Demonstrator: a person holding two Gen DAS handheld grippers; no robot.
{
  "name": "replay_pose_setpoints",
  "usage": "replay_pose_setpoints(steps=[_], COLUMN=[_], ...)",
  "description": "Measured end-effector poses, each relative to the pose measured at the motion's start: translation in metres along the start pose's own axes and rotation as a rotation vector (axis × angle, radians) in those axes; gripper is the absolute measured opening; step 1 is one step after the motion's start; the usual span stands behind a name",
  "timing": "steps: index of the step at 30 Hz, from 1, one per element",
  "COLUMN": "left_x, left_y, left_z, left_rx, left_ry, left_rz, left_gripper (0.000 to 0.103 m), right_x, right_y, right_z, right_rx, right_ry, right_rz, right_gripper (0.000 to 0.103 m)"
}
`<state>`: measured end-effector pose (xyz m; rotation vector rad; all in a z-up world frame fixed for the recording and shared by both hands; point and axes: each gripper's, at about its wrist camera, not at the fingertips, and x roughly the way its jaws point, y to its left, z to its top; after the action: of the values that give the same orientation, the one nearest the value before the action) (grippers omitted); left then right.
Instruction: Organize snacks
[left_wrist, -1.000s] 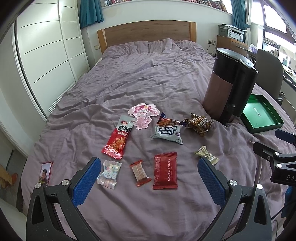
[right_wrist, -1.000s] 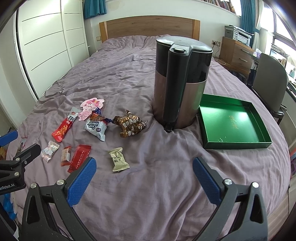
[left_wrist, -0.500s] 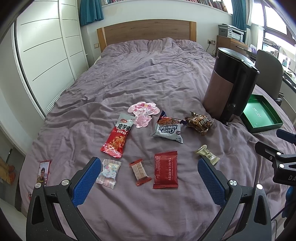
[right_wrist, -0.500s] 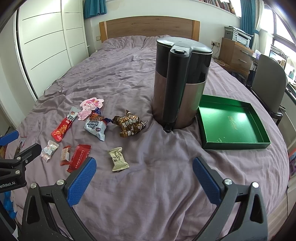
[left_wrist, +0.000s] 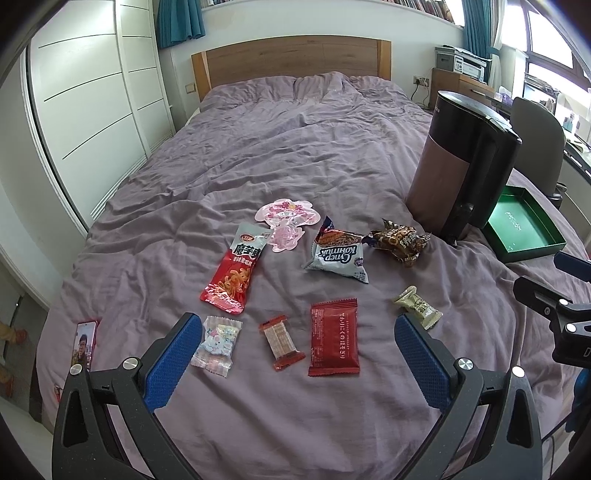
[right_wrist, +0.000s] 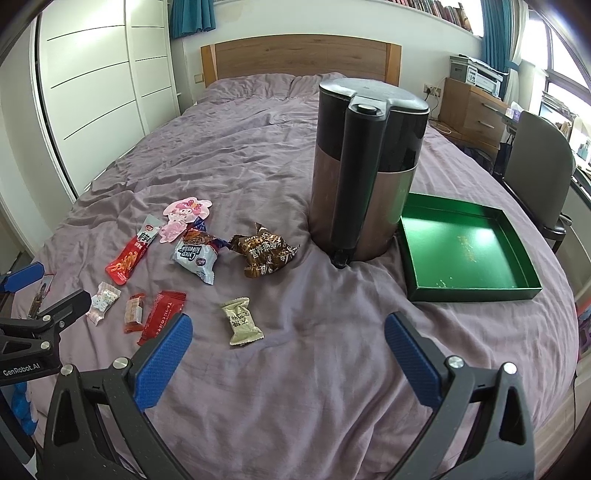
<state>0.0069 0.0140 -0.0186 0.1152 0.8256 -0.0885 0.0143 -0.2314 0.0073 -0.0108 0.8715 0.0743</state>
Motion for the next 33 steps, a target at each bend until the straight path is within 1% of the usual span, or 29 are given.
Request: replay_pose_setpoints(steps=[25, 29, 33], left_x=[0.013, 0.016, 0.023], left_y=[0.008, 0.016, 0.036], left_z=[-0.006, -0.009, -0.015], left_rx=[-0.012, -0.014, -0.025], left_ry=[0.03, 0.036, 0.045], left_rz=[-0.016, -0.01, 0.021], left_gripper=[0.102, 0.102, 0.102], right_x=[0.004, 0.01, 0.016], right_y=[0.008, 0.011, 0.016], right_z=[-0.003, -0.005, -0.006], right_rx=[-0.007, -0.012, -0.021], right_ry=[0.007, 0.016, 0.027], right_rz=[0.009, 0.021, 0.037], right_gripper=[0.103, 0.103, 0.103])
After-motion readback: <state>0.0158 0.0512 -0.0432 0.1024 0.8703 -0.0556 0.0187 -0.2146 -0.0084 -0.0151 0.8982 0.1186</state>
